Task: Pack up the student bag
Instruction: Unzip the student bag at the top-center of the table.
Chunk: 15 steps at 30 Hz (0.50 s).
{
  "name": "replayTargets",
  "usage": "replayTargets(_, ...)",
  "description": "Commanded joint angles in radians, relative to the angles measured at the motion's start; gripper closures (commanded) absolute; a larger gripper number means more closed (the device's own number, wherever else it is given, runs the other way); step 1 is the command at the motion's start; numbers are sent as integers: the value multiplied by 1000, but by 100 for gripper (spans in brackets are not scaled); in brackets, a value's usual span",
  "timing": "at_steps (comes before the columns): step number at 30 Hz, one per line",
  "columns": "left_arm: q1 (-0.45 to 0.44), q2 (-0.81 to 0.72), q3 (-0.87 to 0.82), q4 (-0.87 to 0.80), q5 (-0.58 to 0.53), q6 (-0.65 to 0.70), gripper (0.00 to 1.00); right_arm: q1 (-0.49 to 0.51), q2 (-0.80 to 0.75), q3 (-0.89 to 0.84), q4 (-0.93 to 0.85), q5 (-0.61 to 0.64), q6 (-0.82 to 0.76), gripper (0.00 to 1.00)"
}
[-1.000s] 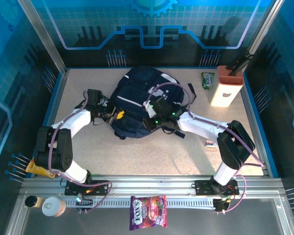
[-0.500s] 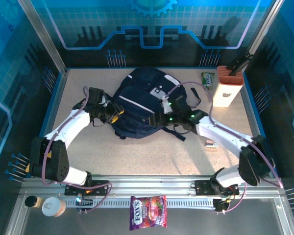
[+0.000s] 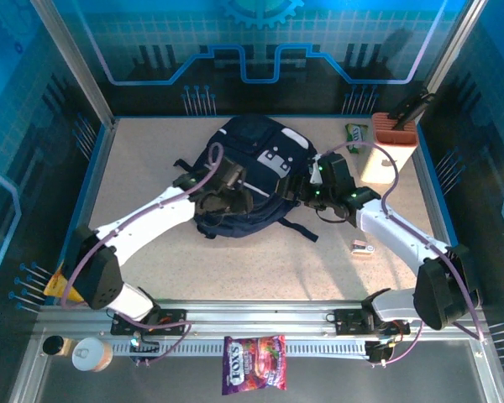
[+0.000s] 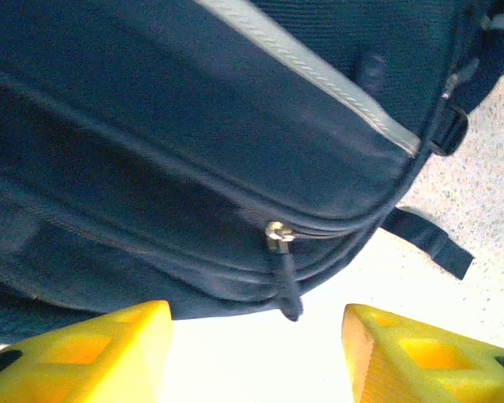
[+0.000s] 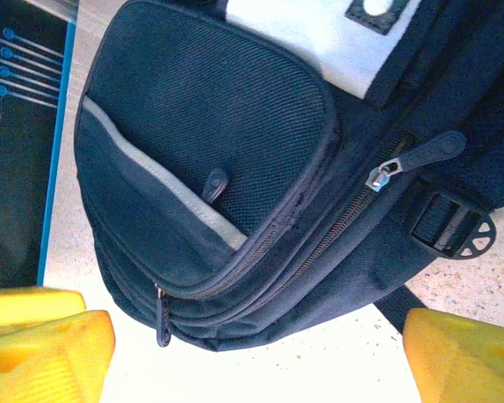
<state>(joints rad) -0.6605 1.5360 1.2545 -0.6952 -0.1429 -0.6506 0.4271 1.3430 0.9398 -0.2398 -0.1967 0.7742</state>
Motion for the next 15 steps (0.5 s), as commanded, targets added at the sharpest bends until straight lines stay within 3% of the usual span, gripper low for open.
replayTargets(1,-55,73,81,-92,-130,46,46,-20,18,-16,33,-32,59,11)
replayTargets(15,-107,227,184,-171,-125,75,72,-35,20,-29,41,-33,75,13)
